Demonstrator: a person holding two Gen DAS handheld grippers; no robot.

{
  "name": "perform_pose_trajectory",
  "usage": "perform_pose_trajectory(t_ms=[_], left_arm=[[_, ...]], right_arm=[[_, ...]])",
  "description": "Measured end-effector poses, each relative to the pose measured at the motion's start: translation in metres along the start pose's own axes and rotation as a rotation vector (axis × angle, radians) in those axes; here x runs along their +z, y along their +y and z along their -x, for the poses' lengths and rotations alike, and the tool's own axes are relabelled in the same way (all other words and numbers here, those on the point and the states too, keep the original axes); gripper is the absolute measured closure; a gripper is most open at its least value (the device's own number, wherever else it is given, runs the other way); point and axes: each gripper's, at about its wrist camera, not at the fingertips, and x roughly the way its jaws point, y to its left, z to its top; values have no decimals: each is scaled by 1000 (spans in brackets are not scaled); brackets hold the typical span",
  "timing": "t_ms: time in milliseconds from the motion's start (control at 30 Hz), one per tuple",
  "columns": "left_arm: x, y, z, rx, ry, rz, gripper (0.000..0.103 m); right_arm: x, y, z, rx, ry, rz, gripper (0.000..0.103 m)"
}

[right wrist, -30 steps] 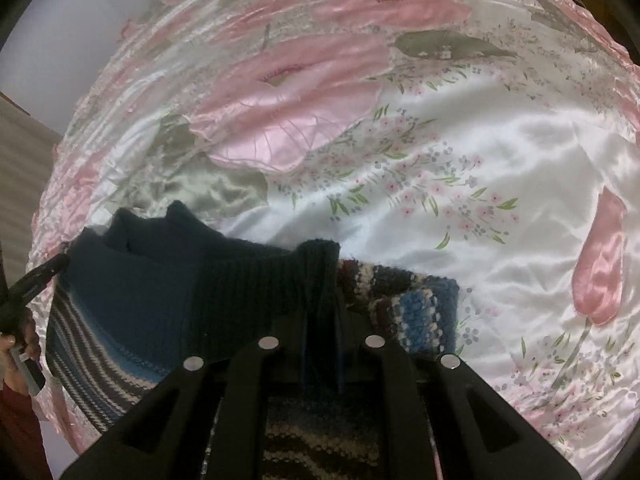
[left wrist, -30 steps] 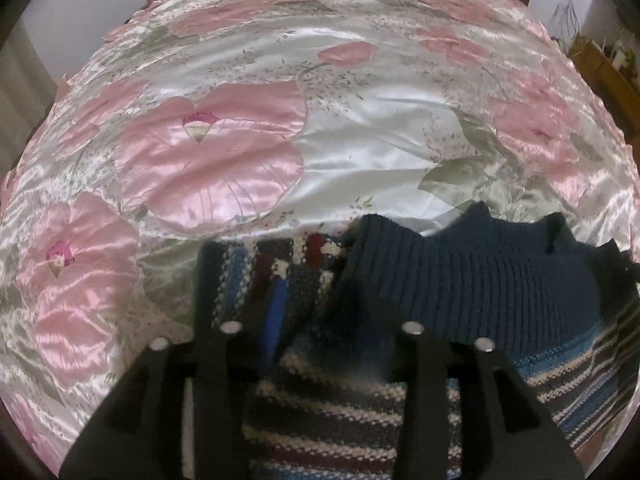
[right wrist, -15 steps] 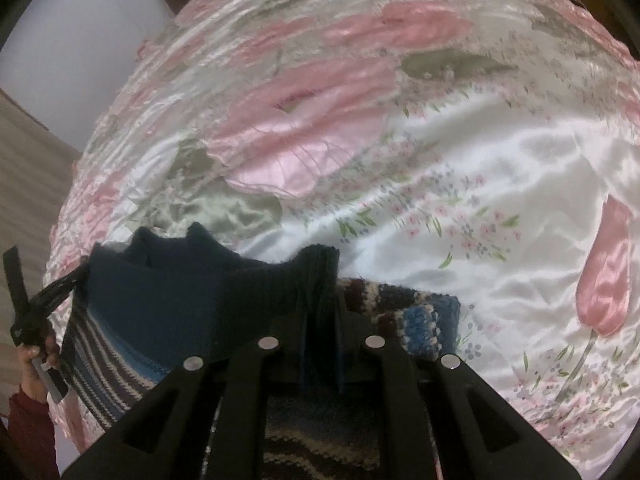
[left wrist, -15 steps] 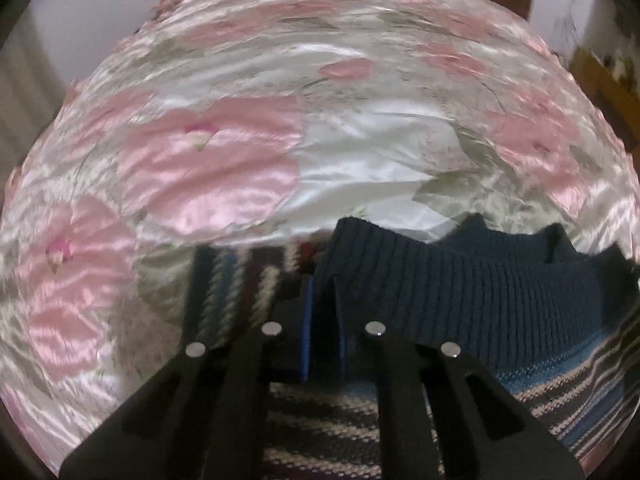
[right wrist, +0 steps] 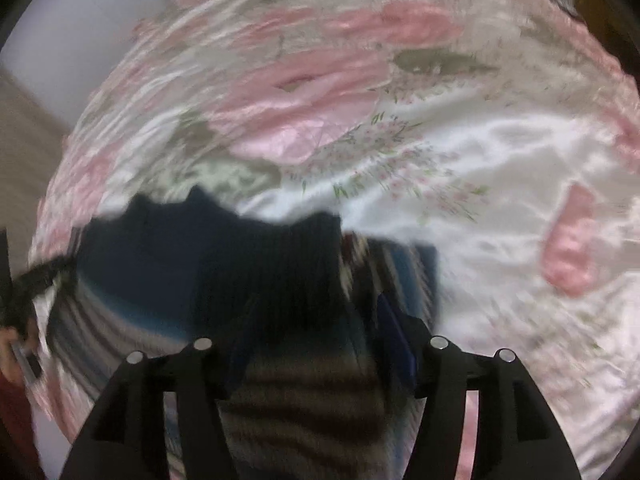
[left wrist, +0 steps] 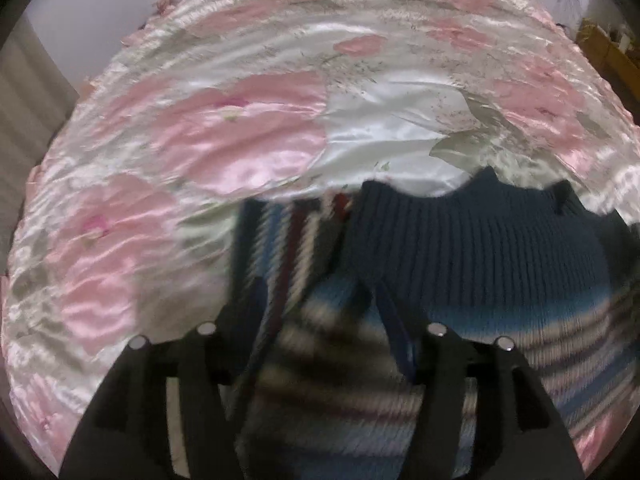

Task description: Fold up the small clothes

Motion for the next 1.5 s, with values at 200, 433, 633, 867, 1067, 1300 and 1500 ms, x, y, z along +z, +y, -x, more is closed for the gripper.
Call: perform_pose_trajectory(t_ms=[200, 433, 633, 867, 1067, 1300, 1500], left_arm=[[-67, 33, 46, -59, 2, 36, 44], [-103, 23, 56, -91, 26, 19, 46], [-112, 19, 47, -54, 70, 41, 93], [-120, 29, 49, -25, 81, 59, 100], [-128, 22, 34, 2, 93, 26, 100], [-122, 20, 43, 2, 96, 26, 93], [-93, 9, 76, -79, 9, 59, 76]], right_arm=[[-75, -20, 47, 79, 23, 7, 41], [-132, -16, 56, 118, 70, 43, 47], [-148, -3, 48, 136, 111, 78, 92], [-153, -13, 75, 169, 95, 44, 93], [-167, -36, 28, 145, 199, -22, 93], [-157, -42, 47, 170, 146, 8, 76], [-98, -32, 77, 145, 37, 45, 74]])
